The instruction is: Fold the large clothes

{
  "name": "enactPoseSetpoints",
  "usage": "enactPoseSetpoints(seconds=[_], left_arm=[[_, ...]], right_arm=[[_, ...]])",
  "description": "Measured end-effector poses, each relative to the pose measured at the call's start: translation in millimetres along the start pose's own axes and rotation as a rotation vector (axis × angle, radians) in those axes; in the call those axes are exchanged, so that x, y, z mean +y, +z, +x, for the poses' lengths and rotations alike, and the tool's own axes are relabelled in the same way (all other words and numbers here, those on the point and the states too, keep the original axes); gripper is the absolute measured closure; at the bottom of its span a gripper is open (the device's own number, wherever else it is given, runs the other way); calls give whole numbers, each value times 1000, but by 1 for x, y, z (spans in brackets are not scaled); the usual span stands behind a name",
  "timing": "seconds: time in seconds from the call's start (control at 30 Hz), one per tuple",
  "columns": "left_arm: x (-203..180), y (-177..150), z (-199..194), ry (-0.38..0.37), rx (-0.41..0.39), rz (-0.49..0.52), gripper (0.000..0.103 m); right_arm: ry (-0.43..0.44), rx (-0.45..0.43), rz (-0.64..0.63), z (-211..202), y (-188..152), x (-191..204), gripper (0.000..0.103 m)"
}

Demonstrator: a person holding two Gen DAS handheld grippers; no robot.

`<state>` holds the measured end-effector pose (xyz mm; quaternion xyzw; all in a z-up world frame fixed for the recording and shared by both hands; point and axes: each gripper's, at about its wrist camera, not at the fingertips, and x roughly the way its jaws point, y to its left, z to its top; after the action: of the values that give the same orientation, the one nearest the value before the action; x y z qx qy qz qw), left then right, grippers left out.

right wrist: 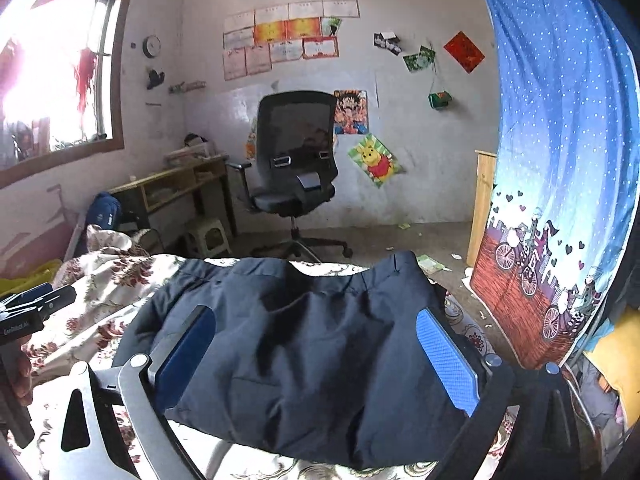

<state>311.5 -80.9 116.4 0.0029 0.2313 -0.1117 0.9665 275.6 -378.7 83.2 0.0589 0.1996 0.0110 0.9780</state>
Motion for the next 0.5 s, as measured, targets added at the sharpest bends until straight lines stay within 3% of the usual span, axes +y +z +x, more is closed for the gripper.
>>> enactPoseSetpoints(seconds=[0.5], left_arm=[[-27,-18,-102,12,-85,81,8]], right_arm=[[36,-64,-18,-91,-13,21,0]])
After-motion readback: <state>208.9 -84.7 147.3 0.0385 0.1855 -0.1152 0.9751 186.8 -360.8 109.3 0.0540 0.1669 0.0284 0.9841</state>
